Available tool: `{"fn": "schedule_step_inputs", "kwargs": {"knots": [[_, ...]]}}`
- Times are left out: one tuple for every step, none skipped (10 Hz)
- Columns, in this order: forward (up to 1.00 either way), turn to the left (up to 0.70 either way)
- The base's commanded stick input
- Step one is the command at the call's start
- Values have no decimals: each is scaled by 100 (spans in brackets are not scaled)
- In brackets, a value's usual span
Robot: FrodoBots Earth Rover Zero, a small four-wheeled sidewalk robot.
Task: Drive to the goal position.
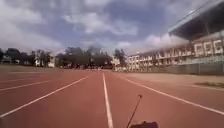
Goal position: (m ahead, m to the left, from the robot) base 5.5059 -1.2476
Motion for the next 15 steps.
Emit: {"fn": "schedule_step_inputs", "kwargs": {"knots": [[70, 0], [70, 0], [70, 0], [70, 0], [70, 0], [70, 0], [70, 0], [70, 0], [70, 0], [70, 0], [70, 0], [70, 0], [70, 0], [70, 0], [70, 0]]}}
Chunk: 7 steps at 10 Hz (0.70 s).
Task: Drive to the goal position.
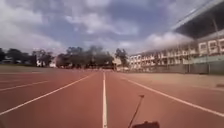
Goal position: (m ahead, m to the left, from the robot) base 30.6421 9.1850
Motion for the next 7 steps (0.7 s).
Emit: {"fn": "schedule_step_inputs", "kwargs": {"knots": [[70, 0], [70, 0], [70, 0], [70, 0], [70, 0], [70, 0], [70, 0]]}}
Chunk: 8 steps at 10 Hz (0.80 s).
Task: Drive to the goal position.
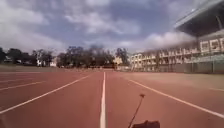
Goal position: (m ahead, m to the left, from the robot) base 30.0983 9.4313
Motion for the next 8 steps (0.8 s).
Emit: {"fn": "schedule_step_inputs", "kwargs": {"knots": [[70, 0], [70, 0], [70, 0], [70, 0], [70, 0], [70, 0], [70, 0], [70, 0]]}}
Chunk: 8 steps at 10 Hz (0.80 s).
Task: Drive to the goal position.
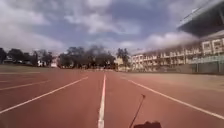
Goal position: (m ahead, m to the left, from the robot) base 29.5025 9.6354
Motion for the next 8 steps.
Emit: {"fn": "schedule_step_inputs", "kwargs": {"knots": [[70, 0], [70, 0], [70, 0], [70, 0], [70, 0], [70, 0], [70, 0], [70, 0]]}}
